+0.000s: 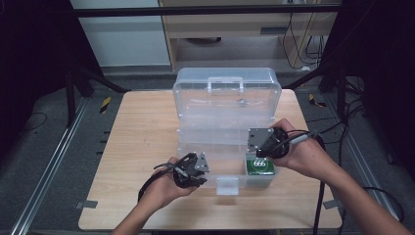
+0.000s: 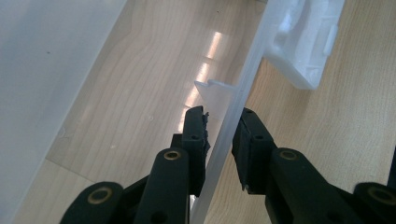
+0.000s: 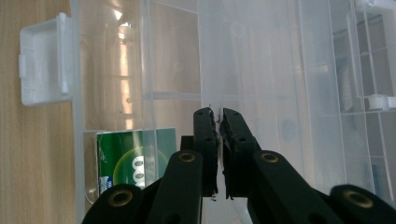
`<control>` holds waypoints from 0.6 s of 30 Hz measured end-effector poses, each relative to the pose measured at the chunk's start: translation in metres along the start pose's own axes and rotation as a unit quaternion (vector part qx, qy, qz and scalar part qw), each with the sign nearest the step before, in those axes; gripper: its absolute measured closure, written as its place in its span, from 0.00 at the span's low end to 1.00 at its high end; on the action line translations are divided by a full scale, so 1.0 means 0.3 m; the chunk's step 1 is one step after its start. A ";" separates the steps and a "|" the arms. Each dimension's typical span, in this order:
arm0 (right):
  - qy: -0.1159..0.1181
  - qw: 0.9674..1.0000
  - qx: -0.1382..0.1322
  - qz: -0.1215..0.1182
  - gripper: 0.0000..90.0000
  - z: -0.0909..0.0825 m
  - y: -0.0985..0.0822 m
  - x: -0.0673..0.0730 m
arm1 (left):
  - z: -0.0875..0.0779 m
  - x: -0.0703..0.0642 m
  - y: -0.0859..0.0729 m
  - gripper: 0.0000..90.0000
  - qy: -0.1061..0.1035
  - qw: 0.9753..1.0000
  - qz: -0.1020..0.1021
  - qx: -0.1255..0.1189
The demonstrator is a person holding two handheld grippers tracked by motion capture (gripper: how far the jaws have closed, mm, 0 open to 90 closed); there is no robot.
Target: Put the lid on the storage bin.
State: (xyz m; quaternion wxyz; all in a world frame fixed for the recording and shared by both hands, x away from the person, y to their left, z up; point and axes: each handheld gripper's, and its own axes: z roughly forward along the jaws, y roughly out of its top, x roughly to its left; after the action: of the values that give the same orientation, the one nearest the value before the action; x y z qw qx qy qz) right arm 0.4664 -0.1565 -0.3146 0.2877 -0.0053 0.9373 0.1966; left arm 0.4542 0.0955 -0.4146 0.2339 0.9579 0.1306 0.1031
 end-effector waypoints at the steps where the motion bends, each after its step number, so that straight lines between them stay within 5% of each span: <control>1: 0.001 1.000 0.000 0.002 0.95 -0.001 -0.001 0.003 | 0.000 0.000 0.000 0.83 0.000 1.000 0.001 0.000; 17: 0.011 1.000 0.000 -0.001 0.94 -0.003 -0.007 0.020 | 0.000 -0.007 -0.008 0.81 0.008 1.000 0.003 -0.009; 18: 0.011 1.000 0.000 -0.001 0.94 -0.003 -0.008 0.020 | -0.005 -0.013 -0.012 0.80 0.009 1.000 -0.013 -0.014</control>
State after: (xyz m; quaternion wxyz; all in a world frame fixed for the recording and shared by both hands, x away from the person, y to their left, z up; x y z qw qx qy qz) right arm 0.4611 -0.1584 -0.3179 0.2771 -0.0081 0.9406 0.1963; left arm 0.4495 0.0980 -0.4155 0.2473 0.9518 0.1440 0.1107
